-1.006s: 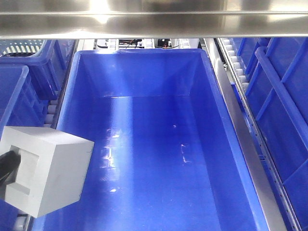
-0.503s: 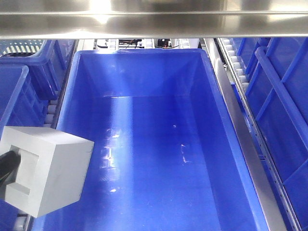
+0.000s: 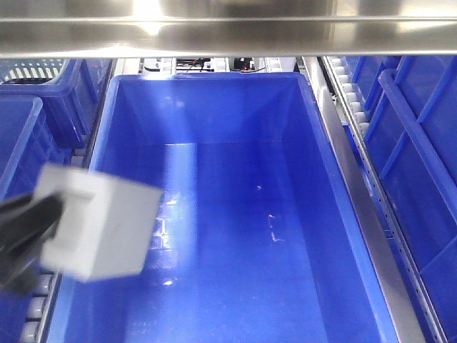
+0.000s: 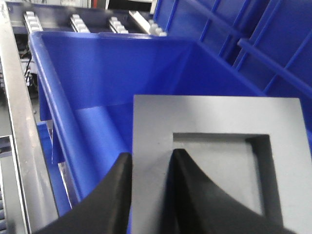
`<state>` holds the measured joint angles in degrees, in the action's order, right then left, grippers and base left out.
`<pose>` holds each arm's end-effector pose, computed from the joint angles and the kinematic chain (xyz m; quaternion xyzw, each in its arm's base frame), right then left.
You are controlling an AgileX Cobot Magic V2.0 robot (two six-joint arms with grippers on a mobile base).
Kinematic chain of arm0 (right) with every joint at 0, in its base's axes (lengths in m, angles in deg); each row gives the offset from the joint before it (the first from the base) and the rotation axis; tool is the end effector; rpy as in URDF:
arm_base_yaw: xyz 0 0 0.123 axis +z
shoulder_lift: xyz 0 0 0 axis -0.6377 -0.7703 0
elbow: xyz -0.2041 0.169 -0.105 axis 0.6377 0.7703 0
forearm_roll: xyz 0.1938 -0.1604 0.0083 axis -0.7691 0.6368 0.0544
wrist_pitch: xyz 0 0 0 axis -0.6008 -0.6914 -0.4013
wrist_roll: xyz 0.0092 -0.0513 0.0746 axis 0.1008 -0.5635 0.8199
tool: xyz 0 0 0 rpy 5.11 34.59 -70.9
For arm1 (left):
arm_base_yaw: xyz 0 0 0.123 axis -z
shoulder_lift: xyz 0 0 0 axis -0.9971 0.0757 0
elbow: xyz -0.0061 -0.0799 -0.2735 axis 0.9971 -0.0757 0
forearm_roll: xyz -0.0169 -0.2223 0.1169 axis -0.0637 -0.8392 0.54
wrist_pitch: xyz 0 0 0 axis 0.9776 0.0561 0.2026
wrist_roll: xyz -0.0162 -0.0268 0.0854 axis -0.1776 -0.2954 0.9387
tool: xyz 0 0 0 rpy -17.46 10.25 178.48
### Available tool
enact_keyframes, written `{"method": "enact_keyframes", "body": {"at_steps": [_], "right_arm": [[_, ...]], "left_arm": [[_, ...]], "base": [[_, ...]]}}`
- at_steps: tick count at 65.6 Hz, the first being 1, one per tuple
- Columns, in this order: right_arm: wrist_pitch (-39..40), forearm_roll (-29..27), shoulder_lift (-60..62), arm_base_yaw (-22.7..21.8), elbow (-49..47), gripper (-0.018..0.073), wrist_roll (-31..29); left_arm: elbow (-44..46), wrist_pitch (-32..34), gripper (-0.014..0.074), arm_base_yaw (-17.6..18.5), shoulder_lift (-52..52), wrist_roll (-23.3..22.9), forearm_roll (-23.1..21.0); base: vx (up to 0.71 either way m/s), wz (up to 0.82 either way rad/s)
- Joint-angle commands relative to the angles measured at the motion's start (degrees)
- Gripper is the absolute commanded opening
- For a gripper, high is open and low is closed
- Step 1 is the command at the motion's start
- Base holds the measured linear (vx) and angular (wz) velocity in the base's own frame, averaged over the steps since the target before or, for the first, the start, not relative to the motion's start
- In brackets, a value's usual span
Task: Sort gray base to blue bin
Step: 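Lower the gray block into the blue bin with the left gripper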
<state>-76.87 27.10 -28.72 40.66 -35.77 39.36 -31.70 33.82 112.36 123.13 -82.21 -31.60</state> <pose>0.0563 0.0001 0.1878 -0.0107 0.7430 -0.0044 0.6692 0.1369 -0.0721 0.3075 0.0920 0.7793 -0.2311 0.5751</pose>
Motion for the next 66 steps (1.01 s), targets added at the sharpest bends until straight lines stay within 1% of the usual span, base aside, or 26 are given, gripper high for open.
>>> {"method": "enact_keyframes", "body": {"at_steps": [1,8,12,24,29,33,36,51,59,66], "right_arm": [[4.3,0.4,0.7,-0.3,0.8,-0.0009,-0.3],[4.3,0.4,0.7,-0.3,0.8,-0.0009,-0.3],[4.3,0.4,0.7,-0.3,0.8,-0.0009,-0.3],[4.3,0.4,0.7,-0.3,0.8,-0.0009,-0.3],[4.3,0.4,0.7,-0.3,0.8,-0.0009,-0.3],[4.3,0.4,0.7,-0.3,0.8,-0.0009,-0.3],[4.3,0.4,0.7,-0.3,0.8,-0.0009,-0.3],[4.3,0.4,0.7,-0.3,0.8,-0.0009,-0.3],[4.3,0.4,0.7,-0.3,0.8,-0.0009,-0.3],[4.3,0.4,0.7,-0.3,0.8,-0.0009,-0.3]], "left_arm": [[5.5,5.6,0.0001,0.7,5.9,0.6,-1.0],[9.0,6.2,0.0004,2.9,12.7,1.2,-1.0],[10.8,8.4,0.0004,4.7,16.2,1.2,-1.0],[14.1,14.8,0.0004,8.2,26.7,1.2,-0.9],[15.9,15.6,0.0006,9.0,30.2,1.5,-0.2],[18.3,15.6,0.0008,9.5,33.7,1.7,1.5],[20.1,15.1,0.0008,9.5,36.0,1.7,2.6],[29.4,9.0,0.0022,9.5,46.3,1.7,2.6],[33.9,2.7,0.0025,9.4,51.0,1.7,2.7],[36.3,-0.3,0.0028,9.2,54.0,1.7,3.8]], "base": [[0.0,0.0],[0.0,0.0],[0.0,0.0],[0.0,0.0],[0.0,0.0],[0.0,0.0],[0.0,0.0],[0.0,0.0],[0.0,0.0],[0.0,0.0]]}}
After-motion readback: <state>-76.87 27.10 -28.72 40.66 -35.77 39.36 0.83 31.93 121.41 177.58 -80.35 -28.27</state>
